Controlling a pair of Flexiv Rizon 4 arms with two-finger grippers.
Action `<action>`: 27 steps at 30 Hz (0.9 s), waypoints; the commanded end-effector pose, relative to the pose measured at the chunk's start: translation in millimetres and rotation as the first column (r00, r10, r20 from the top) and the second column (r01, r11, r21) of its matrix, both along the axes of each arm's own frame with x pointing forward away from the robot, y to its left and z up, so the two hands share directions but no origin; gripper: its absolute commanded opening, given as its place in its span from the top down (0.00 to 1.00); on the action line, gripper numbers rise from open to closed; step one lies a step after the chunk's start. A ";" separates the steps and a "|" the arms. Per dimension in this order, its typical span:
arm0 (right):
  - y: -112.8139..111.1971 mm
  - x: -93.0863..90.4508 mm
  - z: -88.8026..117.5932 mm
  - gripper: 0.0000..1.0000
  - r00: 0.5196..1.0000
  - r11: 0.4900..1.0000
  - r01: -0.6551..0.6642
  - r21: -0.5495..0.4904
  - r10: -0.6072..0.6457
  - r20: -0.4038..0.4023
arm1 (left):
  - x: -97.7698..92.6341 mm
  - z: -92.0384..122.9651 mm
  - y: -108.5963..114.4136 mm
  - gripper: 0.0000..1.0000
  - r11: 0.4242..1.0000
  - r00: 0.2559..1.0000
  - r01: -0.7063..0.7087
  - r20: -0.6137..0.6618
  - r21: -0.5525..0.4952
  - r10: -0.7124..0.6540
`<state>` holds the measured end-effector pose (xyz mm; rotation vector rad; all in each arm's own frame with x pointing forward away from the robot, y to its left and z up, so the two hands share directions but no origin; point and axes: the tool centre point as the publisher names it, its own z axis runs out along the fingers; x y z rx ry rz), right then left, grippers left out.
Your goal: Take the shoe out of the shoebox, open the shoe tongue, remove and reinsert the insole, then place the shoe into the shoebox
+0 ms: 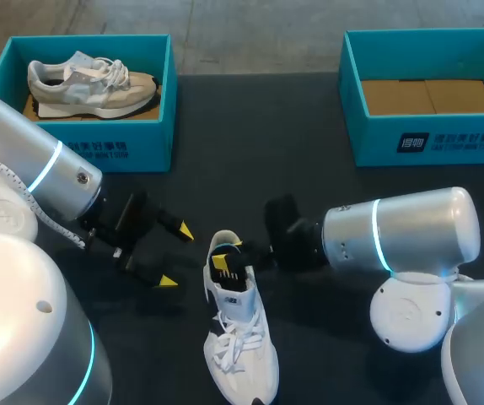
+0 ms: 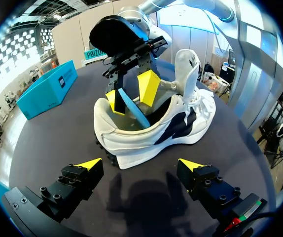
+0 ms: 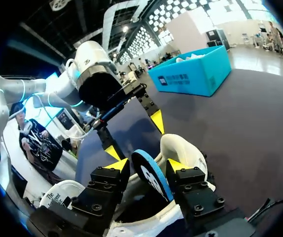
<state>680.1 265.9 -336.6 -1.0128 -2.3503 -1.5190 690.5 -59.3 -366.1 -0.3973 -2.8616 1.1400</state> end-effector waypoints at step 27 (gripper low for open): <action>-22.0 -11.7 36.4 0.40 0.986 0.989 0.136 -0.065 -0.129 0.104 | -1.0 0.3 -0.4 0.00 1.000 1.000 -0.001 0.002 0.003 0.001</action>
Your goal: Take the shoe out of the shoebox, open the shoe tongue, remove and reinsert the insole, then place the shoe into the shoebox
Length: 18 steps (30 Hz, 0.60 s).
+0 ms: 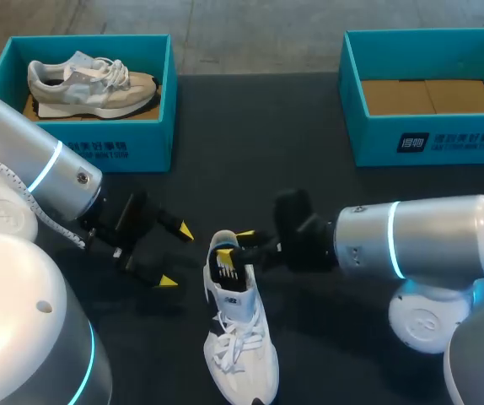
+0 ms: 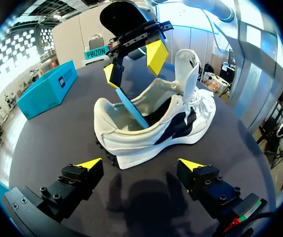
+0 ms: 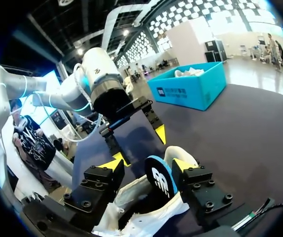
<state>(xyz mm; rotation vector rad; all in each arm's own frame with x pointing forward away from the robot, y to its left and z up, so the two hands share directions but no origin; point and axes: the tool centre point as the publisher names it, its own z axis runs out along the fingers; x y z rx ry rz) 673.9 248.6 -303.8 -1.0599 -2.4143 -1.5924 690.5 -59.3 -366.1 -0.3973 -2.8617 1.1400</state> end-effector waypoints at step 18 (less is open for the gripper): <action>-13.6 -6.7 3.5 0.85 0.994 0.993 0.069 -0.093 -0.077 -0.083 | 2.1 5.3 1.3 0.00 1.000 1.000 0.005 0.014 0.002 -0.005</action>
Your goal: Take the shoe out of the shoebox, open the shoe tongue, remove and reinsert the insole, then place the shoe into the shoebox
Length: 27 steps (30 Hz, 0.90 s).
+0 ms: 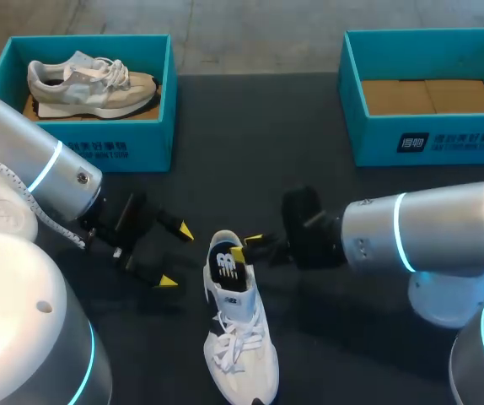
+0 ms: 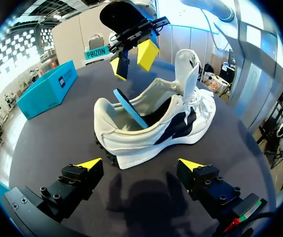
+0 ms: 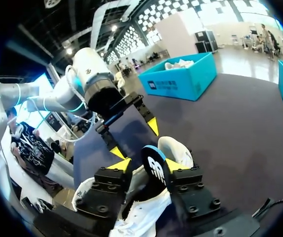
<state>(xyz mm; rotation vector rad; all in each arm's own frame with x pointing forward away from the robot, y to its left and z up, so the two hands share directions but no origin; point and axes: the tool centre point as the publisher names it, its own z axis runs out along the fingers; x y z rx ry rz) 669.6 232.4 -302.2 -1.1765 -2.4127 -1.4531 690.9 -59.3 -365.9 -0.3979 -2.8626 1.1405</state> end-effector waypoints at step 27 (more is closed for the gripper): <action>13.1 -9.5 5.1 1.00 0.983 0.956 0.113 -0.269 -0.147 -0.109 | 13.3 37.4 66.2 0.00 0.986 0.998 0.017 0.053 0.167 -0.026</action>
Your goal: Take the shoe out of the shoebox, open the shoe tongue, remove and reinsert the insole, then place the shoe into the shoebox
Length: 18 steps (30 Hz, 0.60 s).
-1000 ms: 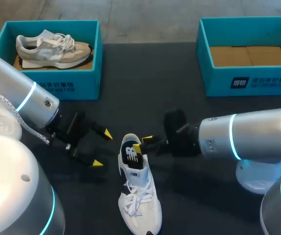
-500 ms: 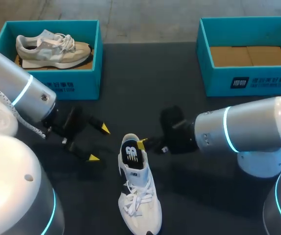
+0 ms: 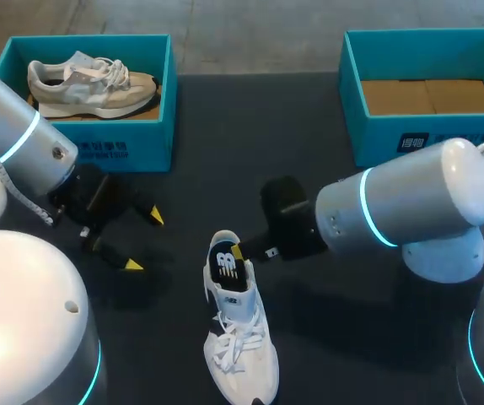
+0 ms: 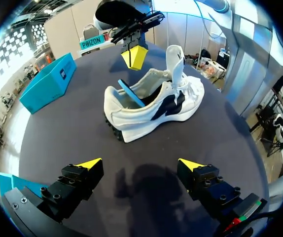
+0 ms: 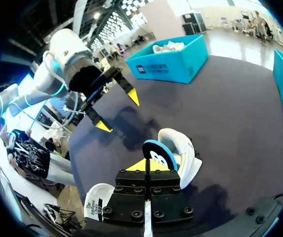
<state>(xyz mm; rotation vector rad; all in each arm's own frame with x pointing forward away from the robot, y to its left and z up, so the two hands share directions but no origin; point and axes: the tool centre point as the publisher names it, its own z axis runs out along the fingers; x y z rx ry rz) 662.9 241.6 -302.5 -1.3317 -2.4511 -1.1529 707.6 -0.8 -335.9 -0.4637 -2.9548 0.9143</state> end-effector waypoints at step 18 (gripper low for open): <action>10.9 -8.1 5.6 1.00 0.978 0.935 0.202 -0.291 -0.211 0.003 | -2.9 20.3 53.3 0.00 0.981 0.999 -0.006 0.038 0.195 -0.002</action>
